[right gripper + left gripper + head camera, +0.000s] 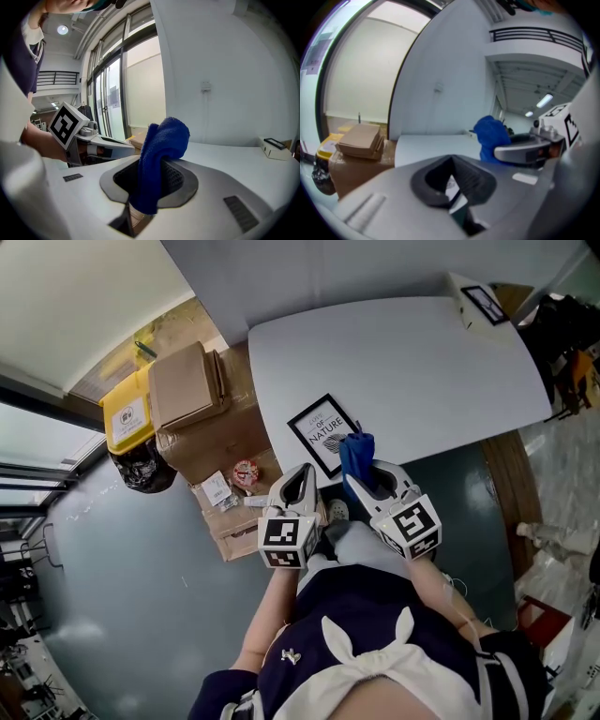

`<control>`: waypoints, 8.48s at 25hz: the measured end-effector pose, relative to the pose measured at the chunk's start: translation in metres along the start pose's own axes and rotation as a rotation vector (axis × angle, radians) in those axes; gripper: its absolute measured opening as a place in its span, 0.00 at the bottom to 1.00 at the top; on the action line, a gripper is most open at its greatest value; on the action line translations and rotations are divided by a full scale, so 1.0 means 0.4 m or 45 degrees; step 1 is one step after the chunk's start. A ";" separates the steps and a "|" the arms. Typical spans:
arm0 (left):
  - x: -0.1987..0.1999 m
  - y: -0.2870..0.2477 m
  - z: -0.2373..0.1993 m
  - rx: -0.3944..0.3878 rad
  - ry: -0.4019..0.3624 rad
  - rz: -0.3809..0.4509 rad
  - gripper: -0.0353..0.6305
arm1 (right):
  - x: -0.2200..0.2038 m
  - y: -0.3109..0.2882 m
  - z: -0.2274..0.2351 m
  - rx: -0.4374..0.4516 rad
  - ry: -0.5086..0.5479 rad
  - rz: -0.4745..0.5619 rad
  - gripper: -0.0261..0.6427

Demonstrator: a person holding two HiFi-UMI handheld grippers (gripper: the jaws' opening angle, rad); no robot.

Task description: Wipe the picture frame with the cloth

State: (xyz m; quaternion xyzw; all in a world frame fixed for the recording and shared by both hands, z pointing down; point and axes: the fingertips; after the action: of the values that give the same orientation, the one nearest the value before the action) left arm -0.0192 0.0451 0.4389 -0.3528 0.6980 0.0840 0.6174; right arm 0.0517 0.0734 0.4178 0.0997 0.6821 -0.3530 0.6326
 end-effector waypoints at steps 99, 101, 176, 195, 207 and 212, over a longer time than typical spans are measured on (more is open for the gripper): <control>-0.348 -0.357 -0.223 0.081 -0.071 -0.527 0.05 | -0.350 -0.599 0.120 0.539 0.444 -0.548 0.18; -0.349 -0.356 -0.221 0.064 -0.122 -0.539 0.06 | -0.351 -0.598 0.116 0.545 0.506 -0.545 0.18; -0.350 -0.355 -0.223 0.089 -0.122 -0.533 0.05 | -0.351 -0.531 0.325 0.317 0.463 -0.632 0.18; -0.353 -0.357 -0.226 0.113 -0.143 -0.548 0.06 | -0.373 -0.487 0.313 0.310 0.378 -0.634 0.18; -0.350 -0.358 -0.226 0.126 -0.134 -0.559 0.06 | -0.372 -0.490 0.311 0.296 0.367 -0.619 0.18; -0.352 -0.360 -0.223 0.130 -0.161 -0.561 0.06 | -0.377 -0.484 0.311 0.295 0.353 -0.623 0.18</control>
State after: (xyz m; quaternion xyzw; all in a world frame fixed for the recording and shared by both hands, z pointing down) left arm -0.0066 -0.0557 0.6347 -0.4590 0.5673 -0.0661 0.6805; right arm 0.0646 -0.0967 0.6335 0.0512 0.7209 -0.5533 0.4142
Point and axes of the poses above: the fingertips, and each gripper's own axes: y backward along the fingers, z to its right, x out of its top, and after that the axes turned 3 degrees about z, right-handed
